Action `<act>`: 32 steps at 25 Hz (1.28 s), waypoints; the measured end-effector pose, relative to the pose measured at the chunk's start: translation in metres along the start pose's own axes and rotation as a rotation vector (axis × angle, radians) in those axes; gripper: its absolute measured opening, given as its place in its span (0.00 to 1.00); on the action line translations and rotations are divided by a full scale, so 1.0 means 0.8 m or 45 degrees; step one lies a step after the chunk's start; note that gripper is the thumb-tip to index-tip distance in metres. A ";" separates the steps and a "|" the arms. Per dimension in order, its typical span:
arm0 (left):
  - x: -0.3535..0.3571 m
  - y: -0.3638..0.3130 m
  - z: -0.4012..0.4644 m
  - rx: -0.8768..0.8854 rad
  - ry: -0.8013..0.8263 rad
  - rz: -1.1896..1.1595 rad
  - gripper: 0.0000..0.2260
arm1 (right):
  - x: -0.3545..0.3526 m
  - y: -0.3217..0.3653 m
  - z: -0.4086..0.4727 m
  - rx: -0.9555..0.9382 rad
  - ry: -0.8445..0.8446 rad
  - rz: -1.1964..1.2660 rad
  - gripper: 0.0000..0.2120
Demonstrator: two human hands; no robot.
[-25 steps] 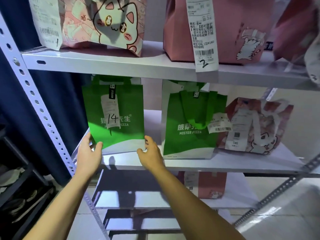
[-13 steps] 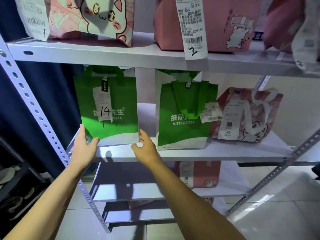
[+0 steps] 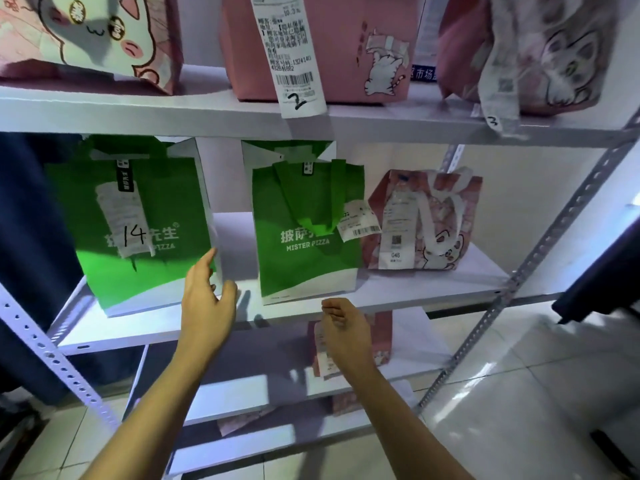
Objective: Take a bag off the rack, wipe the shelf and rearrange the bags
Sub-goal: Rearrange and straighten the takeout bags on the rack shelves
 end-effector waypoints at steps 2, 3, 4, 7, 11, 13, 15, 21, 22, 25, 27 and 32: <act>0.029 -0.013 -0.005 0.007 0.083 -0.055 0.28 | -0.029 0.001 0.009 -0.008 -0.045 0.041 0.13; 0.040 -0.016 -0.006 -0.010 0.113 -0.068 0.28 | -0.040 0.006 0.014 -0.012 -0.054 0.051 0.15; 0.049 -0.018 -0.007 -0.030 0.132 -0.074 0.27 | -0.050 0.010 0.022 -0.014 -0.070 0.058 0.18; 0.072 -0.021 -0.012 -0.071 0.164 -0.079 0.25 | -0.071 0.018 0.049 -0.073 -0.091 0.093 0.24; 0.088 -0.030 -0.018 -0.144 0.126 -0.116 0.22 | -0.081 0.017 0.084 -0.069 -0.015 0.066 0.30; 0.093 -0.033 -0.019 -0.182 0.093 -0.106 0.22 | -0.079 0.016 0.100 -0.069 0.081 0.041 0.32; 0.095 -0.034 -0.017 -0.205 0.055 -0.108 0.22 | -0.074 0.018 0.110 -0.062 0.193 0.071 0.34; 0.090 -0.062 0.004 -0.314 -0.072 -0.259 0.20 | -0.055 0.042 0.128 -0.114 0.429 0.195 0.25; 0.089 -0.065 0.003 -0.323 -0.090 -0.270 0.18 | -0.056 0.040 0.126 -0.117 0.427 0.214 0.21; 0.086 -0.067 -0.016 -0.321 -0.141 -0.235 0.12 | -0.069 0.033 0.112 -0.161 0.348 0.232 0.14; 0.079 -0.073 -0.038 -0.304 -0.183 -0.211 0.11 | -0.077 0.031 0.095 -0.183 0.322 0.300 0.12; 0.051 -0.075 -0.116 -0.318 -0.231 -0.277 0.13 | -0.088 0.016 0.030 -0.111 0.412 0.455 0.08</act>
Point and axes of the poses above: each hand's wrist, its own z-axis towards the middle knuckle, its own x-axis out of the palm, y = z × x, the point moved 6 cm from there along z, towards the middle knuckle, and after that the axes turned 13 degrees about z, right-handed, at the moved point
